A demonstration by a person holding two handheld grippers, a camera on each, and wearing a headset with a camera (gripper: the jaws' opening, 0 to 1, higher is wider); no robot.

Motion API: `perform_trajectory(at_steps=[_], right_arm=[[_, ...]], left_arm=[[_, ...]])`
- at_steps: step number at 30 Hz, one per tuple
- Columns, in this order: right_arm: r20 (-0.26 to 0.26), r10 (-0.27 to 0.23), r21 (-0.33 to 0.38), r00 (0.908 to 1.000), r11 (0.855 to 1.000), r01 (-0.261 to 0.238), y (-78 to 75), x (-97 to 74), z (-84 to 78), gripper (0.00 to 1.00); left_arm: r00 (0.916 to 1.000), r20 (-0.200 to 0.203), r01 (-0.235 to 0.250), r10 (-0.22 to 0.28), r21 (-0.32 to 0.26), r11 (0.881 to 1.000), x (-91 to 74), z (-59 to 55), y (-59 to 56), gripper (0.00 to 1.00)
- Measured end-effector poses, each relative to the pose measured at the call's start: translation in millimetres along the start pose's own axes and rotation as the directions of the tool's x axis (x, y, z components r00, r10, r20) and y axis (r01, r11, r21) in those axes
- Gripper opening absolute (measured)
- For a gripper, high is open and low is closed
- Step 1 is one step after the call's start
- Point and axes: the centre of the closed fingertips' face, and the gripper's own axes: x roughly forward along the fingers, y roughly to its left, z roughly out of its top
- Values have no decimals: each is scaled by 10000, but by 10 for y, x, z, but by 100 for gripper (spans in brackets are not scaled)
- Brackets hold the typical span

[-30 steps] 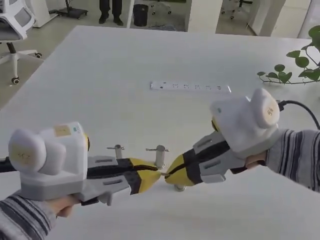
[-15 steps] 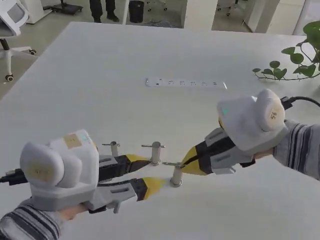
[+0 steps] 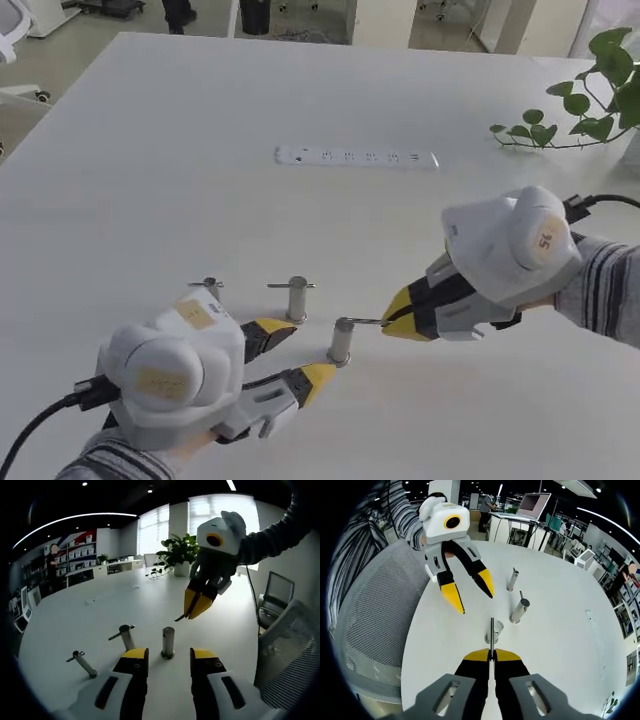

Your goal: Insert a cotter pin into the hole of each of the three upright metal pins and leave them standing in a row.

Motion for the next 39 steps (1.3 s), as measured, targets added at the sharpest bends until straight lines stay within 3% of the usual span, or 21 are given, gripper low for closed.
perform_trajectory(at_steps=[4,8,12,18,21,29,39], right_arm=[[-245,-75,160,9997,9998,79,-27,6,-114,0],[-400,-63,264,9992,9996,73,-33,17,-190,0],[-700,-124,271,9975,9995,143,-55,53,-285,0],[-814,-130,330,9966,9993,157,-73,80,-340,0],[-841,-58,322,9964,9994,85,-66,99,-348,0],[-744,-52,286,9972,9996,74,-77,142,-314,0],[-817,51,84,9966,10000,-44,-56,182,-287,0]], left_arm=[[9997,-81,-211,210,-29,9998,114,-8,19,31],[9981,-483,-383,395,263,9989,229,-60,33,29],[9966,-636,-499,517,288,9983,332,-92,27,27],[9942,-877,-589,617,336,9977,483,-165,15,25],[9939,-914,-639,619,-191,9978,552,-173,20,21],[9940,-896,-653,623,-309,9974,654,-138,-19,16],[9914,-1052,-840,783,-507,9952,660,-175,-2,13]])
